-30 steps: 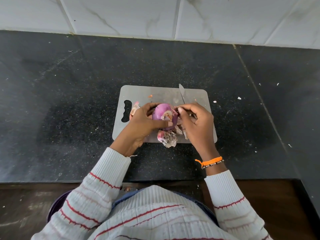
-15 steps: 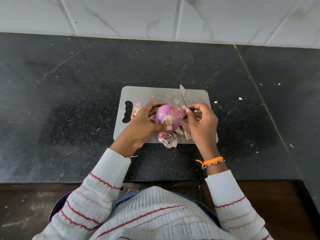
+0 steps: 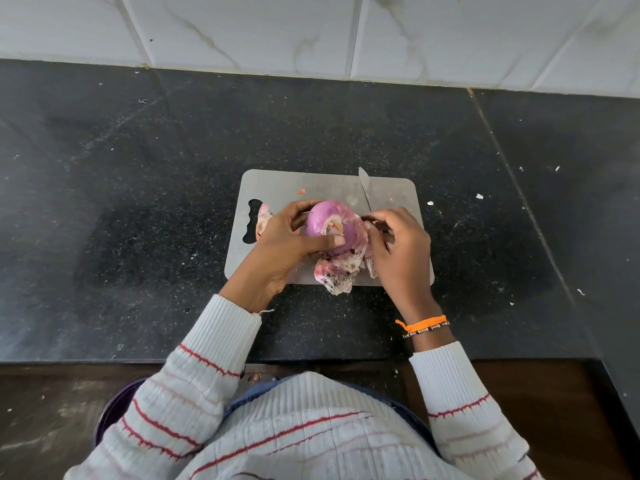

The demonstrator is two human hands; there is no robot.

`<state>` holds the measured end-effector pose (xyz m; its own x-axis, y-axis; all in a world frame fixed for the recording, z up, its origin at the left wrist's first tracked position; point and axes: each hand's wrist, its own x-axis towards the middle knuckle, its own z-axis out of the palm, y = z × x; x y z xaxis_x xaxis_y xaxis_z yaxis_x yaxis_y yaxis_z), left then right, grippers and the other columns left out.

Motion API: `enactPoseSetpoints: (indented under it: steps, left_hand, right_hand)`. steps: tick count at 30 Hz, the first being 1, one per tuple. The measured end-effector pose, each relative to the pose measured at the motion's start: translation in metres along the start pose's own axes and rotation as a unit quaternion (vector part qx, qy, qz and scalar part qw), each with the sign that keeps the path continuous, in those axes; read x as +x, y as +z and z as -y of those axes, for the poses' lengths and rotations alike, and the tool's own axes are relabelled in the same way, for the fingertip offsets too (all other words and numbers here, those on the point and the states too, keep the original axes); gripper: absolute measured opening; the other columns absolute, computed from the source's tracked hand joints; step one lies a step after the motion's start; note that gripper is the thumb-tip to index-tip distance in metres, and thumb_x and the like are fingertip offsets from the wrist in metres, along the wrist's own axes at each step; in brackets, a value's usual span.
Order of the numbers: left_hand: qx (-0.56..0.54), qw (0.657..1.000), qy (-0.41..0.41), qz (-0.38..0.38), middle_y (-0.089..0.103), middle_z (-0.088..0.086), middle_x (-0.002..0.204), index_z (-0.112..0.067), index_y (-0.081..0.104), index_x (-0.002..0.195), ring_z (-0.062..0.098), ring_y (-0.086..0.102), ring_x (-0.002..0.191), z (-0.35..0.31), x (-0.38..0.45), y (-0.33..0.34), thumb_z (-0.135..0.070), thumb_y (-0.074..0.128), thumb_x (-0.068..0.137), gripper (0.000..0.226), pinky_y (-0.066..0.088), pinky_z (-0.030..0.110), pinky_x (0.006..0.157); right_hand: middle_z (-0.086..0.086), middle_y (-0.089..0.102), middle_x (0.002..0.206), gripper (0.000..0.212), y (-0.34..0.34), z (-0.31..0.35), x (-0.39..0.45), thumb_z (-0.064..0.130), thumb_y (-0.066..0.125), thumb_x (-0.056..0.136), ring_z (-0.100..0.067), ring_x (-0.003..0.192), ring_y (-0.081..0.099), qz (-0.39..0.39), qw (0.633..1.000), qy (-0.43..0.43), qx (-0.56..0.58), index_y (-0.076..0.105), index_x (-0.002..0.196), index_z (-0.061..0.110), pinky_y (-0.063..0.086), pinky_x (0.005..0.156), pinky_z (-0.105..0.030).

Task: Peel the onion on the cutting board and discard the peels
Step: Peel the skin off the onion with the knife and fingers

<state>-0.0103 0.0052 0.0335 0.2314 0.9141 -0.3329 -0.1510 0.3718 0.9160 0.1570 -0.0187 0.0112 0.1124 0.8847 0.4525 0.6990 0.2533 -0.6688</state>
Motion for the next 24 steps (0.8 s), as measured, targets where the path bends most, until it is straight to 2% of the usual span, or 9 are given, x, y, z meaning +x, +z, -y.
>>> enactPoseSetpoints:
  steps: [4,7,15,21,24]
  left_hand:
    - [0.032,0.999,0.007,-0.013,0.061,0.003,0.117,-0.022,0.058,0.109,0.022,0.061,0.107,0.0016,0.0013,-0.0012,0.000,0.081,0.061,0.057,0.055,0.038,0.088]
    - [0.049,0.999,0.009,-0.015,0.061,0.003,0.116,-0.019,0.058,0.112,0.022,0.060,0.109,0.0016,0.0019,-0.0004,-0.001,0.083,0.058,0.062,0.052,0.043,0.092]
    - [0.107,0.994,0.027,-0.012,0.061,0.003,0.116,-0.014,0.058,0.118,0.020,0.059,0.110,0.0013,0.0031,0.0005,-0.003,0.085,0.058,0.067,0.052,0.040,0.093]
    - [0.100,0.995,0.025,-0.010,0.061,0.003,0.115,-0.014,0.057,0.118,0.020,0.060,0.108,0.0010,0.0007,0.0014,-0.002,0.083,0.060,0.065,0.054,0.038,0.089]
    - [0.096,0.995,0.020,-0.011,0.061,0.002,0.115,-0.012,0.057,0.119,0.020,0.061,0.107,0.0006,0.0000,0.0007,-0.003,0.084,0.059,0.067,0.053,0.040,0.091]
  right_hand:
    - [-0.006,0.065,0.093,0.012,-0.0038,0.0114,0.0030,0.009,0.065,0.086,-0.010,0.086,0.062,0.011,0.997,-0.046,0.057,0.069,0.095,0.003,0.055,0.074,-0.023]
    - [-0.006,0.066,0.091,0.013,-0.0042,0.0125,0.0037,0.011,0.068,0.084,-0.012,0.084,0.063,0.010,0.996,-0.060,0.063,0.070,0.093,0.002,0.056,0.072,-0.028]
    - [-0.007,0.068,0.087,0.007,-0.0069,0.0116,0.0041,0.007,0.068,0.083,-0.013,0.078,0.063,0.004,0.994,-0.107,0.005,0.070,0.088,0.003,0.054,0.070,-0.027]
    - [-0.006,0.068,0.089,0.010,-0.0080,0.0099,0.0037,0.004,0.063,0.087,-0.011,0.081,0.064,0.005,0.995,-0.066,0.071,0.070,0.092,0.002,0.056,0.069,-0.027]
    - [-0.007,0.068,0.091,0.013,-0.0090,0.0113,0.0031,0.007,0.069,0.083,-0.009,0.083,0.064,0.022,0.993,-0.059,0.097,0.070,0.094,0.002,0.057,0.070,-0.024]
